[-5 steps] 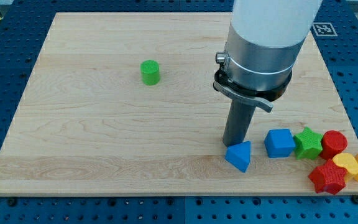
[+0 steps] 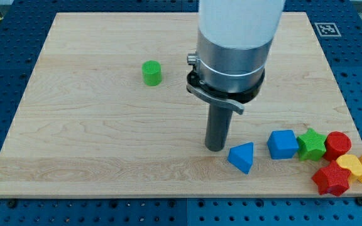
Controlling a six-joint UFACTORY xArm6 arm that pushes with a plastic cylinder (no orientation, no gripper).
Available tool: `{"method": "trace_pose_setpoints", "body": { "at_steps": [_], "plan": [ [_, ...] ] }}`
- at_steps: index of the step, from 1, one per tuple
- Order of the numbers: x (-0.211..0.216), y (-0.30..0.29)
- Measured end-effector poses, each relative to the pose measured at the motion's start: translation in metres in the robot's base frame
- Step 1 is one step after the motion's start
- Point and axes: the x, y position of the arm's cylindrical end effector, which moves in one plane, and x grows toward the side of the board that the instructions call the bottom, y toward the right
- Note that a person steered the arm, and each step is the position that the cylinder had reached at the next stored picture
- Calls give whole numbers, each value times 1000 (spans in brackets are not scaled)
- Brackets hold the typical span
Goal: Push blue triangle towards red star
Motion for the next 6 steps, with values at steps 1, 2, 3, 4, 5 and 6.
{"method": "trace_pose_setpoints", "body": {
  "at_steps": [1, 2, 3, 4, 5, 6],
  "plan": [
    [14, 18],
    [29, 30],
    [46, 40],
    [56, 52],
    [55, 57],
    [41, 41]
  ]
}}
